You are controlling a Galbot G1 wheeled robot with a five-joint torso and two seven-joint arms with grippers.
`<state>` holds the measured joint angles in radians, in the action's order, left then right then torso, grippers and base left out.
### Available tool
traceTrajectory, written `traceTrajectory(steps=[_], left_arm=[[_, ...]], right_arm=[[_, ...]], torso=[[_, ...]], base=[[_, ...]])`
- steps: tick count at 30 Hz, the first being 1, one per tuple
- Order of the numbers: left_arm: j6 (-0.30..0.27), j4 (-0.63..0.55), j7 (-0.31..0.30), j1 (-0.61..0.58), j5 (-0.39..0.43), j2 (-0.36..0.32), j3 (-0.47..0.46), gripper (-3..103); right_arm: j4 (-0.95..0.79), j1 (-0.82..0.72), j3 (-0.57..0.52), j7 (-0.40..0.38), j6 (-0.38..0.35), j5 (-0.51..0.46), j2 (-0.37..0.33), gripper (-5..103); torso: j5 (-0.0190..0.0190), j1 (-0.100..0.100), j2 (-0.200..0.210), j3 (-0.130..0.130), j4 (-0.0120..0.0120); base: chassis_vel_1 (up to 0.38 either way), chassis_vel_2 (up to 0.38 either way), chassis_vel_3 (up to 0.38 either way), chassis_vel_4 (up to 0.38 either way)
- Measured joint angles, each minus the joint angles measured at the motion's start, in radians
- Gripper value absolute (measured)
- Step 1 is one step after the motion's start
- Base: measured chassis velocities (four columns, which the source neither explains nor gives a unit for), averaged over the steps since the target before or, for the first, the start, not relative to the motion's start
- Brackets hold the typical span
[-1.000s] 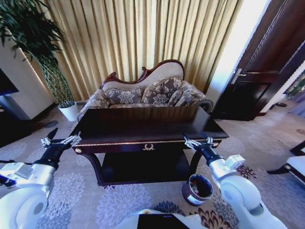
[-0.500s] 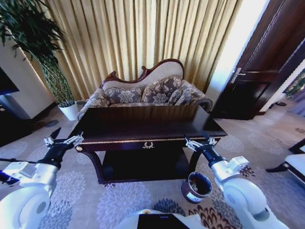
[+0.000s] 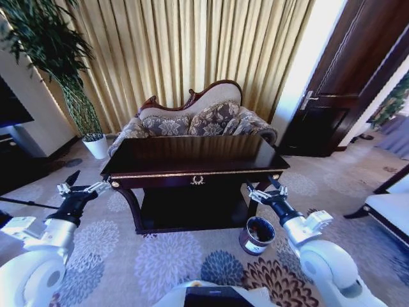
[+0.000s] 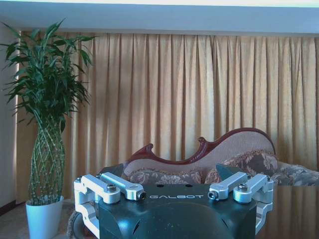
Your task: Move to the front of the table and place the trash on the table into the trash bin.
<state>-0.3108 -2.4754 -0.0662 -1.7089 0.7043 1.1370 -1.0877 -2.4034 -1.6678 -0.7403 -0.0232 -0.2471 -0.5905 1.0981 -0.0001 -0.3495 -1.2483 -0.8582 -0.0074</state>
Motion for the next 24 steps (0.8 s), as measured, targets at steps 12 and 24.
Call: traceTrajectory(steps=[12,24], left_arm=[[0.002,-0.005,-0.001,-0.005,0.0,0.007,-0.002,100],[0.003,-0.013,-0.002,-0.008,0.0,0.009,-0.003,100]], right_arm=[[-0.008,-0.008,-0.001,0.002,0.001,0.009,0.006,100],[-0.019,-0.02,-0.006,0.002,0.005,0.012,0.016,100]], torso=[[-0.0001,0.0,0.0,0.0,0.0],[0.0,0.0,0.0,0.0,-0.0001]], base=[[0.183,-0.177,-0.179,0.186],[0.211,-0.213,-0.216,0.207]])
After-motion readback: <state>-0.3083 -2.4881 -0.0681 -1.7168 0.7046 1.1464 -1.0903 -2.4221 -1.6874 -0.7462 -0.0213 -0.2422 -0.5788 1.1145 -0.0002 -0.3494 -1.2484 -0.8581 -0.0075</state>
